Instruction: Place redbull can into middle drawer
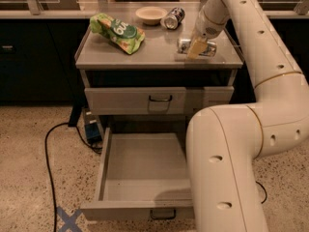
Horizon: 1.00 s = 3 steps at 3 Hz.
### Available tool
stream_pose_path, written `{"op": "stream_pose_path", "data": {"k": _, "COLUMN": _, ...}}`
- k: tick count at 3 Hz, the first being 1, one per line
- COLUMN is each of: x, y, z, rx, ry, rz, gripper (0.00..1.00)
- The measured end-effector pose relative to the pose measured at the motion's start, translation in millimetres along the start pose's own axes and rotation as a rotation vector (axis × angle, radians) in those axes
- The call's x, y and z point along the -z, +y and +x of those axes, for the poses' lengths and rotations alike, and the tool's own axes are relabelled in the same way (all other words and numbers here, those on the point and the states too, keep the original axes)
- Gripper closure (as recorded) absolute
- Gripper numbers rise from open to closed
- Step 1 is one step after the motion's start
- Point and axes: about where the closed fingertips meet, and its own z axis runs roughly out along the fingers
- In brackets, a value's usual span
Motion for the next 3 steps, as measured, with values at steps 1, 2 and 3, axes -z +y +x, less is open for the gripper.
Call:
{"op": "stream_pose_path", "data": {"k": 1, "x": 30, "y": -14, "z": -36, "rx": 0.030, "ry": -0.040, "rz": 0.076, "gripper": 1.00}}
{"op": "stream_pose_path", "data": {"k": 2, "x": 62, "y": -14, "z": -76, "rx": 0.055, "ry": -0.106, "rz": 0.133, "gripper": 1.00}}
{"op": "stream_pose_path", "data": {"k": 3, "x": 129, "y": -8, "z": -99, "rx": 0.036, "ry": -0.197, "rz": 0.262, "gripper": 1.00}}
